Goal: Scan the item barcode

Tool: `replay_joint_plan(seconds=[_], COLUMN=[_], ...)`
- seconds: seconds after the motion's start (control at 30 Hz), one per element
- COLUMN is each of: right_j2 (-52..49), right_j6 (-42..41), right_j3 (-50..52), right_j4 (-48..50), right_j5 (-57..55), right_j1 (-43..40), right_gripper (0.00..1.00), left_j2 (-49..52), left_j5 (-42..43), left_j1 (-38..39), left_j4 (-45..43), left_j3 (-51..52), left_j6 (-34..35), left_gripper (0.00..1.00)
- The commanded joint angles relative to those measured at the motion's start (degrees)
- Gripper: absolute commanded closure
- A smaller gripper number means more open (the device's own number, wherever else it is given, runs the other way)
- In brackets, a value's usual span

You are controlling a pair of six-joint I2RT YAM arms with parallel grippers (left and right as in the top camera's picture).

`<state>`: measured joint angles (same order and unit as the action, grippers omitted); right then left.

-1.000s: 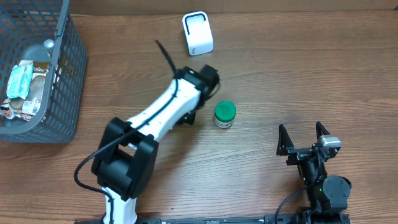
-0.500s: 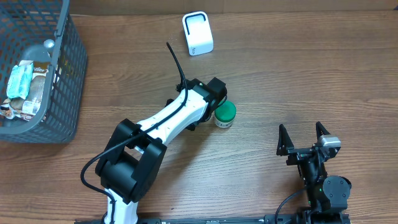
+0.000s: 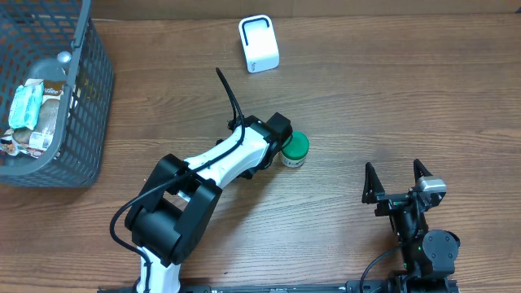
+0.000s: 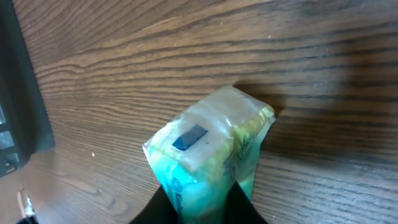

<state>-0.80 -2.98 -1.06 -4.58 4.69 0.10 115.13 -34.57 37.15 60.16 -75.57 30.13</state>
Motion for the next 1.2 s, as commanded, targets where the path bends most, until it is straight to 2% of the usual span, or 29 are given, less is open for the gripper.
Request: replay_joint_plan(seconds=[0.0, 0.1, 0.23, 0.43, 0.57, 0.63, 0.77, 1.0, 1.17], right_j2=[0.63, 0.63, 0.63, 0.63, 0.63, 0.63, 0.63, 0.63, 0.63], right_j6=[0.02, 0.02, 0.02, 0.02, 0.02, 0.02, 0.02, 0.02, 0.02], right_j3=[0.61, 0.61, 0.61, 0.61, 0.61, 0.61, 0.61, 0.61, 0.61], right_j4=[0.2, 0.2, 0.2, 0.2, 0.2, 0.2, 0.2, 0.2, 0.2], right_j5=[0.35, 0.35, 0.35, 0.35, 0.35, 0.35, 0.35, 0.35, 0.35], right_j1=[0.26, 0.26, 0.26, 0.26, 0.26, 0.26, 0.26, 0.26, 0.26], right_gripper=[0.0, 0.0, 0.0, 0.0, 0.0, 0.0, 0.0, 0.0, 0.0], left_j2=[-0.09, -0.09, -0.09, -0.15, -0.2, -0.17, -0.17, -0.13, -0.11], left_j5=[1.11, 2.32, 3.43, 4.9, 7.61, 9.07, 10.84, 19.04, 21.62], left_j1=[0.48, 0.48, 0.39, 0.31, -0.87, -1.81, -4.13, -8.57, -9.38], left_j4=[-0.5, -0.68, -0.81, -0.42, -0.59, -0.94, -0.9, -1.84, -2.89], left_j3=[0.09, 0.09, 0.09, -0.74, -2.16, -2.21, -2.21, -2.16, -2.14], left_j6=[1.2, 1.2, 1.2, 1.25, 1.2, 1.18, 1.18, 1.14, 0.48], left_gripper=[0.75, 0.64, 0.57, 0.57, 0.51, 0.43, 0.38, 0.4, 0.5])
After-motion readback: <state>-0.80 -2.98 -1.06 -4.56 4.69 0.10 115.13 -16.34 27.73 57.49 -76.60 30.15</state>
